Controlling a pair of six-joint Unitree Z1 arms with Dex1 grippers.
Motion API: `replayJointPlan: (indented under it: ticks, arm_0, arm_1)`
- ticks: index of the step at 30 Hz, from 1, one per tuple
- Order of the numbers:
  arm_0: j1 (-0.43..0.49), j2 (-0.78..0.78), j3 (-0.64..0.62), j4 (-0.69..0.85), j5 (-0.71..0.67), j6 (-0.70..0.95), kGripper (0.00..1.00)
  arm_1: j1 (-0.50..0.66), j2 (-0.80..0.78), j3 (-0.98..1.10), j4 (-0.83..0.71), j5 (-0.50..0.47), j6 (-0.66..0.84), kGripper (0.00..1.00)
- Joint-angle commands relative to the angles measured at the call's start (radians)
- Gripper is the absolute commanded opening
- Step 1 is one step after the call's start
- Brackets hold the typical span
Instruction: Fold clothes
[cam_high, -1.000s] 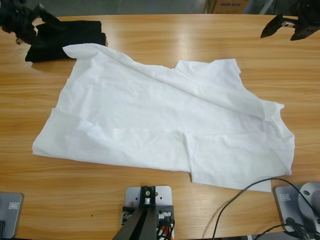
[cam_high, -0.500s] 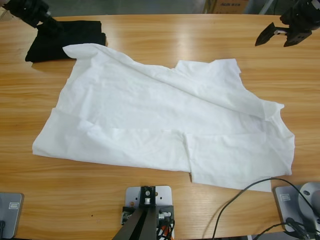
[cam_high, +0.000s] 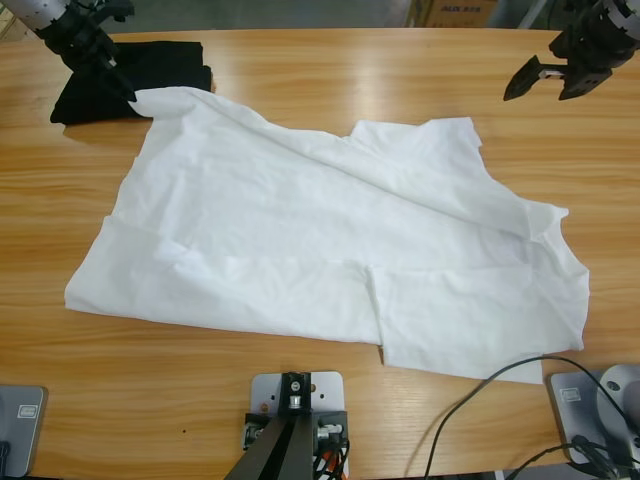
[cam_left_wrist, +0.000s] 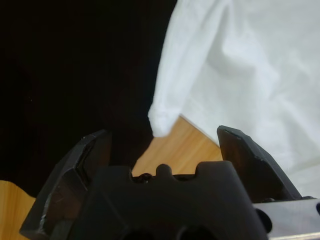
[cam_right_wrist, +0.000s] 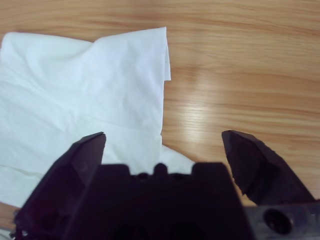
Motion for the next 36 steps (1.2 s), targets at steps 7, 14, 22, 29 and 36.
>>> replayJointPlan:
  ticks: [7, 14, 22, 29, 36]
  arm_0:
    - [-0.029, 0.146, -0.02, 0.037, 0.0, -0.02, 0.812]
    - [-0.031, 0.155, -0.03, 0.036, 0.001, -0.208, 0.775]
    - [-0.032, 0.153, -0.024, 0.047, -0.014, -0.263, 0.723]
    - [-0.032, 0.144, -0.046, 0.05, -0.021, -0.263, 0.391]
    - [-0.034, 0.159, -0.041, 0.065, -0.02, -0.262, 0.191]
  arm_1:
    - [-0.015, 0.079, -0.006, -0.016, 0.006, -0.023, 0.945]
    - [-0.015, 0.093, -0.015, -0.016, 0.008, -0.023, 0.908]
    - [-0.015, 0.09, 0.0, -0.023, 0.006, -0.023, 0.908]
    - [-0.01, 0.091, 0.016, -0.034, 0.009, -0.023, 0.908]
    - [-0.009, 0.087, 0.021, -0.036, 0.008, -0.023, 0.908]
